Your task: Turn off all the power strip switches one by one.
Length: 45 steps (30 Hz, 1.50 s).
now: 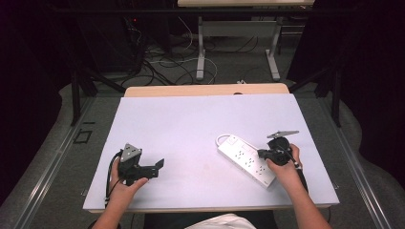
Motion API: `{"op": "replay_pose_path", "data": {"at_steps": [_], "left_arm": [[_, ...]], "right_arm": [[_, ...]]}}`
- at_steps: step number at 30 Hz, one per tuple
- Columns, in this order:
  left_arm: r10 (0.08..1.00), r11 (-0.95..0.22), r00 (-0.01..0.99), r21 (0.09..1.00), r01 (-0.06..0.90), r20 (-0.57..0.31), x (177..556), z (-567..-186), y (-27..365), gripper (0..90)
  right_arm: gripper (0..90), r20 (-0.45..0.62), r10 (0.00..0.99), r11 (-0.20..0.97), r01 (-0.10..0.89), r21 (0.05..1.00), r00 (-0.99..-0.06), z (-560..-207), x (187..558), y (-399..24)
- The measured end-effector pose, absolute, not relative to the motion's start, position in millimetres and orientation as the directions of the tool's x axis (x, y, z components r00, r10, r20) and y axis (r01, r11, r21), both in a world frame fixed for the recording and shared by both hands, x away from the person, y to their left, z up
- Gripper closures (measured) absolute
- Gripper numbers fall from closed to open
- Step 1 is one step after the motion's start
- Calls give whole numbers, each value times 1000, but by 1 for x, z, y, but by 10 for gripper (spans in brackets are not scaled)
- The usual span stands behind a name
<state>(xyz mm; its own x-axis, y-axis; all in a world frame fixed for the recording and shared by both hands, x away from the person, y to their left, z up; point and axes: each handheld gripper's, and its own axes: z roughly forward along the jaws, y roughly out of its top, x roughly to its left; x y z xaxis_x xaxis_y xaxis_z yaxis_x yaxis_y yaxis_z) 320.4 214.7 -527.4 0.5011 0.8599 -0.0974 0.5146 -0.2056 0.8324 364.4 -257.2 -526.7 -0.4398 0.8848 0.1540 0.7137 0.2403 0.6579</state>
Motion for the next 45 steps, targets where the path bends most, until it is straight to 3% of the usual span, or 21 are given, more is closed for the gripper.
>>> {"op": "replay_pose_path", "data": {"at_steps": [45], "left_arm": [[864, -206, 496, 833, 514, -92, 321, -528, 216, 23]], "right_arm": [[894, 128, 879, 257, 683, 683, -459, -524, 353, -262]]}}
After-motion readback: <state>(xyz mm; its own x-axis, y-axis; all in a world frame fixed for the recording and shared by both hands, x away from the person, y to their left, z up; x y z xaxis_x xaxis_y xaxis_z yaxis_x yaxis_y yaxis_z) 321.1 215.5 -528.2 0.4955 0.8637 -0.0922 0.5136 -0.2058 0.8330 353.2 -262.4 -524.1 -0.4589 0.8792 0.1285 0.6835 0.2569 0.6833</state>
